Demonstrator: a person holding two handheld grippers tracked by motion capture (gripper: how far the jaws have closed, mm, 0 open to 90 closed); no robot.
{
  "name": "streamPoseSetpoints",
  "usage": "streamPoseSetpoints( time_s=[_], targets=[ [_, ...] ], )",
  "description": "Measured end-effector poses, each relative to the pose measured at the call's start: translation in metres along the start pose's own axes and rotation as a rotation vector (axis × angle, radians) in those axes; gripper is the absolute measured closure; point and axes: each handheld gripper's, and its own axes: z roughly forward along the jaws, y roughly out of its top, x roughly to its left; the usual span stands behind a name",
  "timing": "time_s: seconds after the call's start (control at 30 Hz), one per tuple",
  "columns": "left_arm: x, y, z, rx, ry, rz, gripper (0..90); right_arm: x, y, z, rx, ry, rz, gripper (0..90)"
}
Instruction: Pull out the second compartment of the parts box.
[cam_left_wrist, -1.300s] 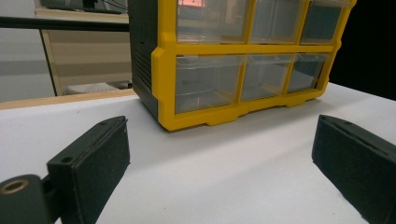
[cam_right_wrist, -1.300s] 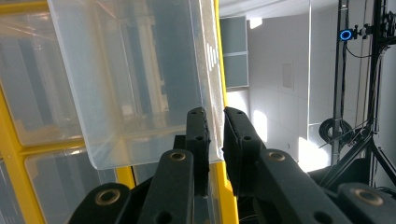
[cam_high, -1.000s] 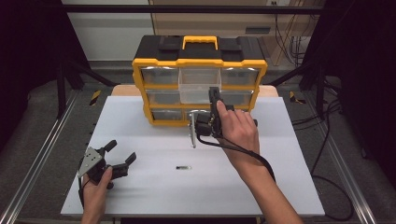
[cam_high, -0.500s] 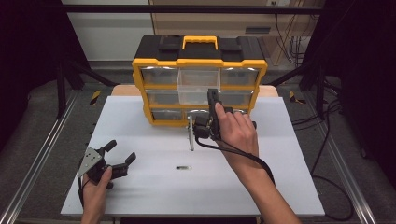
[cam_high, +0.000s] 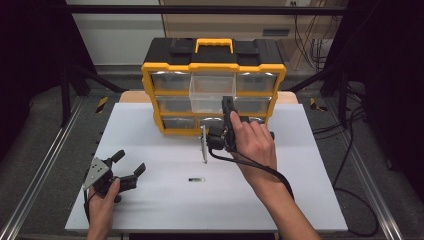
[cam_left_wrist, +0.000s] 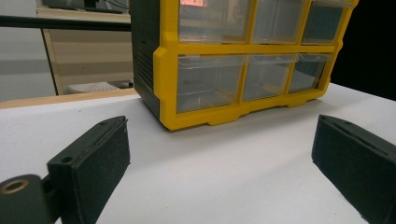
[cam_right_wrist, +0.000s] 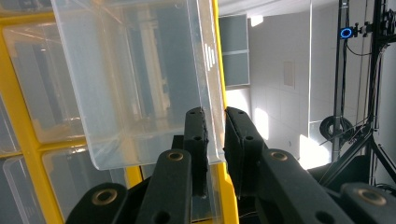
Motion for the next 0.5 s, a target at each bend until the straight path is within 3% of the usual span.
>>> streamPoseSetpoints(
  time_s=[0.5],
  targets=[
    [-0.0008,-0.0005,0.0011,0.005,-0.003,-0.001,4.1,-0.0003,-0.0008,-0.0002,-0.002,0.005,0.007,78.5]
  ],
)
